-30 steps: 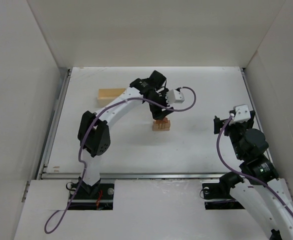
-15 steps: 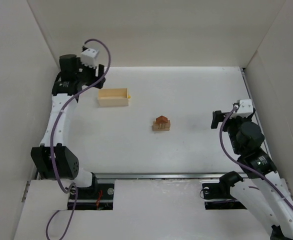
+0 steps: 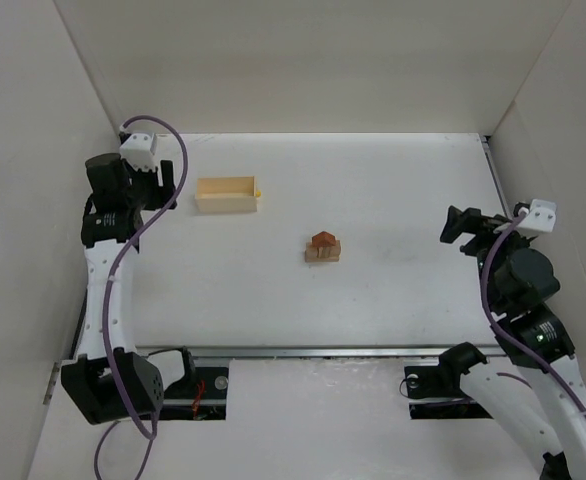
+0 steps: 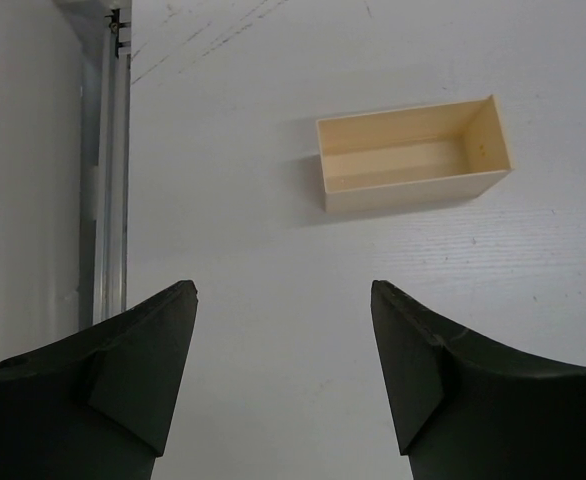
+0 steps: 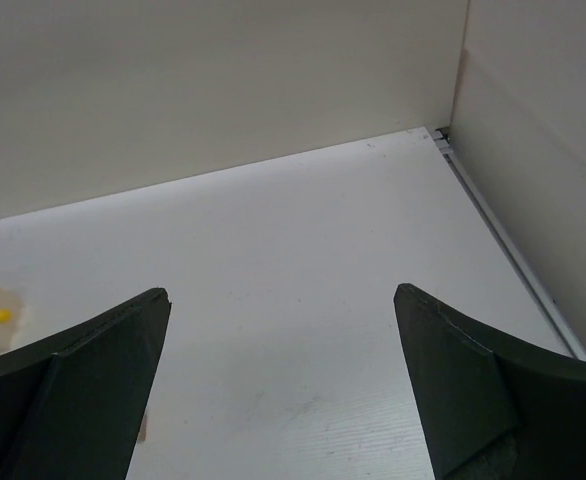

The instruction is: Build the wood block tower

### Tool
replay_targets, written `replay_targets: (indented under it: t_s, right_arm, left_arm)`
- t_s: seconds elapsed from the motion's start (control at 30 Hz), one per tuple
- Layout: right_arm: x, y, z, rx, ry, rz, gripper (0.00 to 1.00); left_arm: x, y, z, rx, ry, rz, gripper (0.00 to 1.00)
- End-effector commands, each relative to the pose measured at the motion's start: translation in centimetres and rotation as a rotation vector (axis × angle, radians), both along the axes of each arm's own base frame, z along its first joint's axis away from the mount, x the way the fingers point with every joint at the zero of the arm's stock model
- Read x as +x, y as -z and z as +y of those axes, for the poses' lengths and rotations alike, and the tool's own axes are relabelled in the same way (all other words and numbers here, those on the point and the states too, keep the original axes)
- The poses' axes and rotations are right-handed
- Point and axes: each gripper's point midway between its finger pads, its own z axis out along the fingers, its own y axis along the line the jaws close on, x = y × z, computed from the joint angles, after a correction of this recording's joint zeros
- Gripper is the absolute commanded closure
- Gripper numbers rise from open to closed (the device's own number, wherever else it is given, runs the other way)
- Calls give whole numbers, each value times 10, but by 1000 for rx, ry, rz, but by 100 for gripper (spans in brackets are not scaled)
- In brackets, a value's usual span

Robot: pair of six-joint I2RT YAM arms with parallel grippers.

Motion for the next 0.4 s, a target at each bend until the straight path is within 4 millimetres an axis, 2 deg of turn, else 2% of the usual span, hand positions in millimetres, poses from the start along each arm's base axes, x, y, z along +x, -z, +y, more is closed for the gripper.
replay_targets:
  t_s: [0.0,0.03,0.13,0.17,0.37]
  right_arm:
    - [-9,-20,-6,45,21,-53,0]
    - [-10,-18,-5,46,7,-56,0]
    - [-14,-22,-3,52,-11,-73,0]
    - [-14,-22,-2,51,-20,-73,0]
    - [-21,-21,-4,51,-30,-74,0]
  left_arm:
    - [-10,-12,2,10,-21,-57,33]
    - [-14,-19,1,22,-17,-77,31]
    - [-20,-16,4,40,-30,-66,31]
    - [-24,-24,4,54,-27,-90,30]
    - [-37,-21,4,77,-26,-88,29]
